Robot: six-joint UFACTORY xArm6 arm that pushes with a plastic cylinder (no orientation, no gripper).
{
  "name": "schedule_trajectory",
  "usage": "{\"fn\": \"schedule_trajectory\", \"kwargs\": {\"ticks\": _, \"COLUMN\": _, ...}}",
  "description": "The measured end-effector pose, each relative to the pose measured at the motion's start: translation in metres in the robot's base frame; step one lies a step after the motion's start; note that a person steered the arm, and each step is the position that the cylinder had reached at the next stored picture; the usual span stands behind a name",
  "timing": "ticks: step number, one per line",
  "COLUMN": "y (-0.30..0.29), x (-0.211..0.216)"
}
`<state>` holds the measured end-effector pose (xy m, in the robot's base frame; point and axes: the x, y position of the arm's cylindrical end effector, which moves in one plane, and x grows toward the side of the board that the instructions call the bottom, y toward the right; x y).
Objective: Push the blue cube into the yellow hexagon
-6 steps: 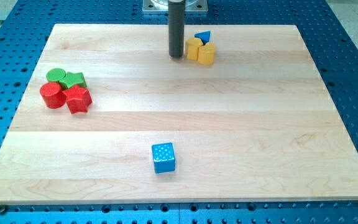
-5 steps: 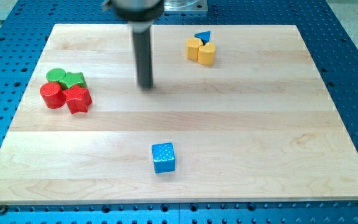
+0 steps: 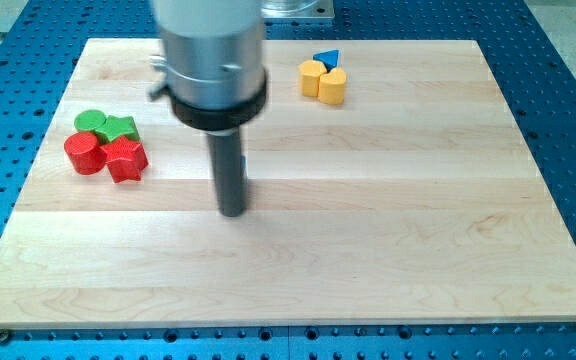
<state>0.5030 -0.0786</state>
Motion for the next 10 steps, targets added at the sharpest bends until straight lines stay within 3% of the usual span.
{"fn": "schedule_trajectory", "kwargs": {"ticks": 1, "y": -0.038, "x": 0.000}}
{"fn": "schedule_trajectory", "kwargs": {"ticks": 2, "y": 0.010, "x": -0.024}}
{"fn": "schedule_trajectory", "kwargs": {"ticks": 3, "y": 0.016, "x": -0.092}}
{"fn": "schedule_trajectory", "kwargs": {"ticks": 4, "y": 0.012, "x": -0.101}}
{"fn": "schedule_trajectory", "kwargs": {"ticks": 5, "y": 0.001, "x": -0.077}}
{"fn": "schedule_trajectory", "kwargs": {"ticks": 6, "y": 0.040, "x": -0.066}}
{"fn": "schedule_trajectory", "kwargs": {"ticks": 7, "y": 0.072, "x": -0.126}}
{"fn": "schedule_trajectory", "kwargs": {"ticks": 9, "y": 0.042, "x": -0.168}}
{"fn": "schedule_trajectory", "kwargs": {"ticks": 10, "y": 0.064, "x": -0.172}}
